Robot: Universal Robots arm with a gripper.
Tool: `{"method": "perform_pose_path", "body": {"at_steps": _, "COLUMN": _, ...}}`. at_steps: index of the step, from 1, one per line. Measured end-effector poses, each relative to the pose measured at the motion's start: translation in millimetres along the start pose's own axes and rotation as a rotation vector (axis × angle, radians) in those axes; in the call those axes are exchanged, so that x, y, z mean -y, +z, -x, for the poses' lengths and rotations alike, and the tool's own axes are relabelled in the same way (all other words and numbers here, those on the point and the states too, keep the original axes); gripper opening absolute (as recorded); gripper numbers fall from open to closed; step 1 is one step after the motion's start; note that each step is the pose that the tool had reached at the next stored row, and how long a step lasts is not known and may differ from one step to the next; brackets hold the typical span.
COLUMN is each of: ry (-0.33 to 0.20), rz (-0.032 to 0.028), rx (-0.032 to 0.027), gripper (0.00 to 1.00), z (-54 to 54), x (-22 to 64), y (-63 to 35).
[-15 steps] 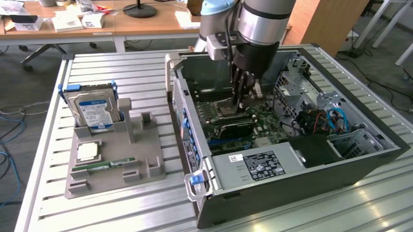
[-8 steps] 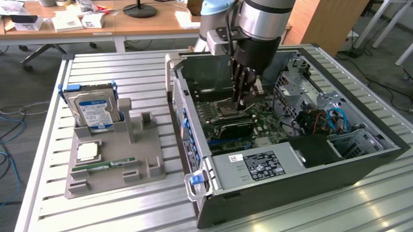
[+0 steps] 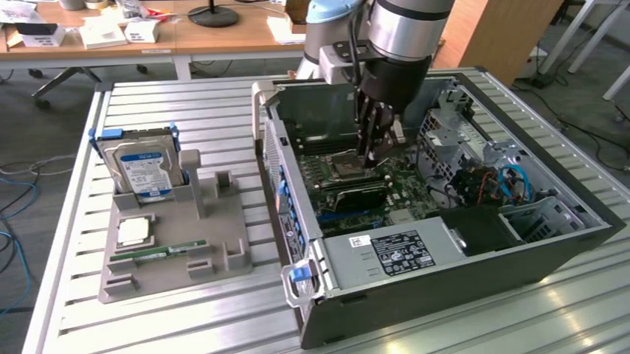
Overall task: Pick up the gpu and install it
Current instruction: 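Insert the gpu into the slot, then press down on the gpu until it lock into place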
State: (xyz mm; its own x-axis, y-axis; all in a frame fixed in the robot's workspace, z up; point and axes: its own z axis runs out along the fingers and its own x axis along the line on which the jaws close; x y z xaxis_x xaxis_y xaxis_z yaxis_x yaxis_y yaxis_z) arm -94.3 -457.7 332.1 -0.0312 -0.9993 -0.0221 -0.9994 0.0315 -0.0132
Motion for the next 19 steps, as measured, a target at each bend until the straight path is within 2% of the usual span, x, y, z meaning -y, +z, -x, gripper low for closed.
{"method": "perform_pose_path", "body": {"at_steps": 2, "ry": 0.0, "rz": 0.0001, "rx": 0.0, "gripper": 0.34, "z": 0.0, "x": 2.2, "y": 0.0}}
{"method": "perform_pose_path", "body": {"at_steps": 15, "ry": 0.0, "rz": 0.0, "rx": 0.0, "gripper": 0.34, "z": 0.1, "x": 2.4, "y": 0.0}}
{"method": "perform_pose_path", "body": {"at_steps": 16, "ry": 0.0, "rz": 0.0, "rx": 0.0, "gripper": 0.32, "z": 0.1, "x": 2.4, "y": 0.0}}
{"method": "perform_pose_path", "body": {"at_steps": 18, "ry": 0.0, "rz": -0.0001, "rx": 0.0, "gripper": 0.2, "z": 0.1, "x": 2.4, "y": 0.0}}
{"method": "perform_pose_path", "body": {"at_steps": 19, "ry": 0.0, "rz": 0.0, "rx": 0.0, "gripper": 0.2, "z": 0.1, "x": 2.4, "y": 0.0}}
